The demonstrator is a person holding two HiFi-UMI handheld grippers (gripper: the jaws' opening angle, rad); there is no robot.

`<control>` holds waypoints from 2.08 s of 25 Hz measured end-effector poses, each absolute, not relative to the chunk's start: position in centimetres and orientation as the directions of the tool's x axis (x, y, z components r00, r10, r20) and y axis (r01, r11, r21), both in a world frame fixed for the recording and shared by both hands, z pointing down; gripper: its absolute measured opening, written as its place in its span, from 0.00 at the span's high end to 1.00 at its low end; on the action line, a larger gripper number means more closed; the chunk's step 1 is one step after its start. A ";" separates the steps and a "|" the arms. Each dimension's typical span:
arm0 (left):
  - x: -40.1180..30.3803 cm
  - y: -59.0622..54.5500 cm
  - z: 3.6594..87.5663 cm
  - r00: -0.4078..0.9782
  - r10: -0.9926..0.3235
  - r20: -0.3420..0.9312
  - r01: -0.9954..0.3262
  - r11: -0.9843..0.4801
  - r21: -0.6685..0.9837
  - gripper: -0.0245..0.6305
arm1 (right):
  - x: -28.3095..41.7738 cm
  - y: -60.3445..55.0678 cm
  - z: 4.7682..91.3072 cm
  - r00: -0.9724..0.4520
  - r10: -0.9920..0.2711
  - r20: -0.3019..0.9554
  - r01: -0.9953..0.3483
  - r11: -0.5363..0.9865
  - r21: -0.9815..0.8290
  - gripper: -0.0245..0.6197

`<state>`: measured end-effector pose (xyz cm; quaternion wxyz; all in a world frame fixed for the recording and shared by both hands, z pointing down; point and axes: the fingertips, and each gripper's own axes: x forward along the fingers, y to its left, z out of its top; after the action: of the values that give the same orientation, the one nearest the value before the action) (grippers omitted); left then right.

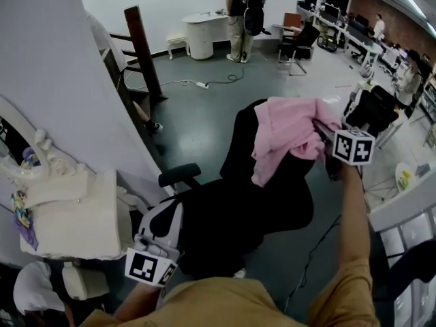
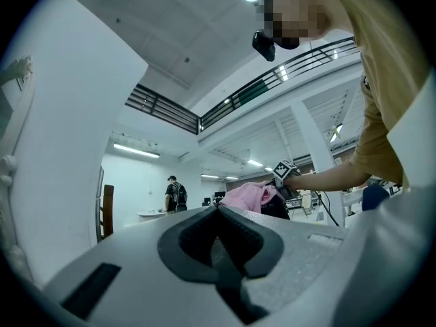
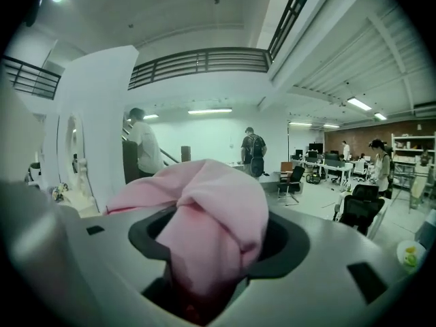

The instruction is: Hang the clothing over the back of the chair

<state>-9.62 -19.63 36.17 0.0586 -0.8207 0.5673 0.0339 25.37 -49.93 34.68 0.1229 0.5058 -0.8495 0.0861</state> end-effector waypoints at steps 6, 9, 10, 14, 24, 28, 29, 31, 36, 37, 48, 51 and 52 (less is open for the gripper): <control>-10.1 -19.3 36.4 0.350 -0.929 -0.118 -0.937 -0.346 -0.056 0.96 | 26.6 -50.0 34.6 -0.404 -0.874 0.270 -0.910 0.414 -0.021 0.40; -9.9 -19.4 36.3 0.355 -0.928 -0.116 -0.935 -0.351 -0.059 0.96 | 26.6 -49.8 35.0 -0.400 -0.874 0.274 -0.911 0.411 -0.019 0.42; -9.8 -19.4 36.3 0.359 -0.926 -0.115 -0.933 -0.354 -0.060 0.96 | 26.6 -49.7 35.1 -0.399 -0.875 0.274 -0.912 0.410 -0.020 0.42; -9.3 -19.4 36.0 0.374 -0.919 -0.121 -0.927 -0.369 -0.063 0.96 | 26.8 -49.5 35.1 -0.385 -0.883 0.268 -0.919 0.395 -0.019 0.43; -9.4 -19.0 36.2 0.373 -0.920 -0.121 -0.928 -0.368 -0.058 0.96 | 26.9 -48.5 33.9 -0.386 -0.892 0.237 -0.919 0.393 -0.017 0.43; -9.6 -18.8 36.1 0.371 -0.920 -0.125 -0.929 -0.367 -0.056 0.96 | 27.4 -48.0 33.7 -0.385 -0.896 0.221 -0.921 0.388 -0.032 0.44; -9.6 -18.8 36.2 0.370 -0.921 -0.124 -0.929 -0.366 -0.055 0.96 | 27.4 -47.8 33.6 -0.385 -0.897 0.217 -0.921 0.387 -0.035 0.45; -9.6 -18.7 36.3 0.371 -0.920 -0.122 -0.928 -0.368 -0.053 0.96 | 27.7 -47.4 33.4 -0.384 -0.900 0.207 -0.922 0.385 -0.039 0.46; -9.1 -18.7 36.1 0.388 -0.913 -0.125 -0.922 -0.384 -0.053 0.96 | 28.4 -46.6 32.8 -0.372 -0.908 0.192 -0.928 0.371 -0.045 0.48; -9.0 -18.7 36.1 0.392 -0.911 -0.127 -0.920 -0.388 -0.053 0.96 | 28.5 -46.3 32.7 -0.368 -0.910 0.190 -0.929 0.367 -0.040 0.49; -8.6 -17.5 35.8 0.425 -0.895 -0.139 -0.905 -0.423 -0.045 0.96 | 29.7 -42.4 33.9 -0.324 -0.925 0.200 -0.946 0.323 -0.038 0.57; -8.1 -17.1 35.9 0.439 -0.888 -0.138 -0.898 -0.437 -0.043 0.96 | 30.1 -40.8 34.9 -0.322 -0.925 0.203 -0.946 0.319 -0.049 0.59; -7.9 -17.0 35.9 0.445 -0.885 -0.140 -0.895 -0.443 -0.043 0.96 | 30.2 -40.2 35.1 -0.320 -0.927 0.198 -0.947 0.316 -0.050 0.59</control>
<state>-7.93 -16.96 35.89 0.0551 -0.8482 0.5246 0.0483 30.17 -40.24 35.08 0.0661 0.5794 -0.8086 0.0784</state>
